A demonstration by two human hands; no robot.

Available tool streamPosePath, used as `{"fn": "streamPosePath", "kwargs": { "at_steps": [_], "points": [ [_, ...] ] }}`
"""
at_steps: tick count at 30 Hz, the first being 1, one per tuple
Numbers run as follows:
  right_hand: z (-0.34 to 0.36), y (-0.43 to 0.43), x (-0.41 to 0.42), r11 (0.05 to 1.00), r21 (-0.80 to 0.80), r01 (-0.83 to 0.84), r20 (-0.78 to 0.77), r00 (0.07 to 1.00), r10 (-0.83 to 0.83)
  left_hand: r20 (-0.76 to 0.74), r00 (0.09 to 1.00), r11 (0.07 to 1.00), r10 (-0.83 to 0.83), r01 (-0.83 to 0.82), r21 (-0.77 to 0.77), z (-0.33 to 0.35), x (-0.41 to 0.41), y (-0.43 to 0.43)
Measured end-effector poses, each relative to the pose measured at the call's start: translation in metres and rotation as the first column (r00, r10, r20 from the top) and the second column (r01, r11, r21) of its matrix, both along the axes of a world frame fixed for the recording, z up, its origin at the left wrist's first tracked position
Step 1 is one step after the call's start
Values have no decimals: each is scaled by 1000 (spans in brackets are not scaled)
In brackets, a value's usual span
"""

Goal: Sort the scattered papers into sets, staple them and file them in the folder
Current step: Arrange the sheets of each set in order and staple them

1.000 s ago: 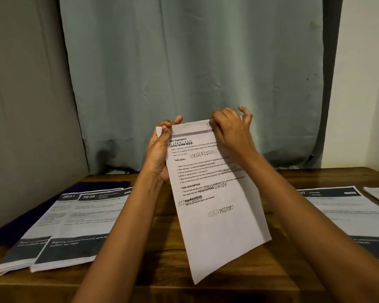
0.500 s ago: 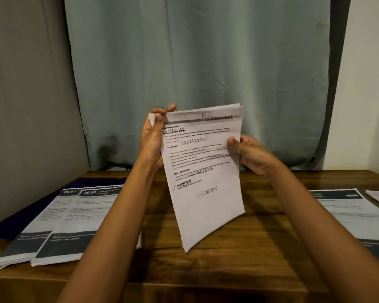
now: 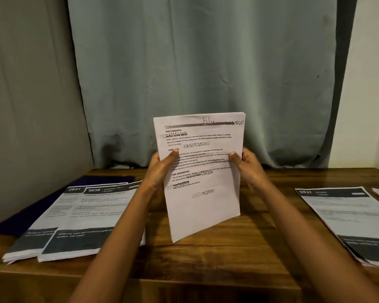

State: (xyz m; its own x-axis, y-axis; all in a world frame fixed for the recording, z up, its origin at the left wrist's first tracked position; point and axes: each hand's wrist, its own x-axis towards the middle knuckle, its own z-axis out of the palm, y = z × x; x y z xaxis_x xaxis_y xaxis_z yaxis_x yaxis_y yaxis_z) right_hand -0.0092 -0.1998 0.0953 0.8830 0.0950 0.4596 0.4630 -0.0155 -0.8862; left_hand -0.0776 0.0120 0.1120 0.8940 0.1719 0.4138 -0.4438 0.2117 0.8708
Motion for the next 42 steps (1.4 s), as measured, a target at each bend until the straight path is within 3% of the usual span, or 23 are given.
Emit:
{"fn": "streamPosePath", "kwargs": {
  "at_steps": [8, 12, 18, 24, 28, 33, 42],
  "points": [
    [2, 3, -6, 999, 35, 29, 39, 999, -30, 20, 998, 995, 60, -62, 73, 0, 9, 3],
    [-17, 4, -9, 1000, 12, 13, 33, 999, -13, -70, 997, 999, 43, -42, 18, -27, 9, 2],
    [-12, 0, -8, 997, -4, 73, 34, 997, -72, -58, 998, 997, -36, 40, 62, -29, 10, 3],
    [-14, -11, -11, 1000, -9, -12, -235, 972, 10, -206, 945, 965, -254, 236, -111, -26, 16, 12],
    [-38, -23, -16, 987, -118, -113, -353, 933, 65, -178, 917, 899, -356, 284, -334, -36, 21, 13],
    [-63, -34, -11, 970, -112, -215, -497, 858, 133, -109, 956, 871, -272, 196, -451, -57, 36, 5],
    [-76, -36, -5, 972, -136, -194, -602, 795, 74, -211, 958, 861, -192, 62, -505, -81, 40, 2]
  ]
}}
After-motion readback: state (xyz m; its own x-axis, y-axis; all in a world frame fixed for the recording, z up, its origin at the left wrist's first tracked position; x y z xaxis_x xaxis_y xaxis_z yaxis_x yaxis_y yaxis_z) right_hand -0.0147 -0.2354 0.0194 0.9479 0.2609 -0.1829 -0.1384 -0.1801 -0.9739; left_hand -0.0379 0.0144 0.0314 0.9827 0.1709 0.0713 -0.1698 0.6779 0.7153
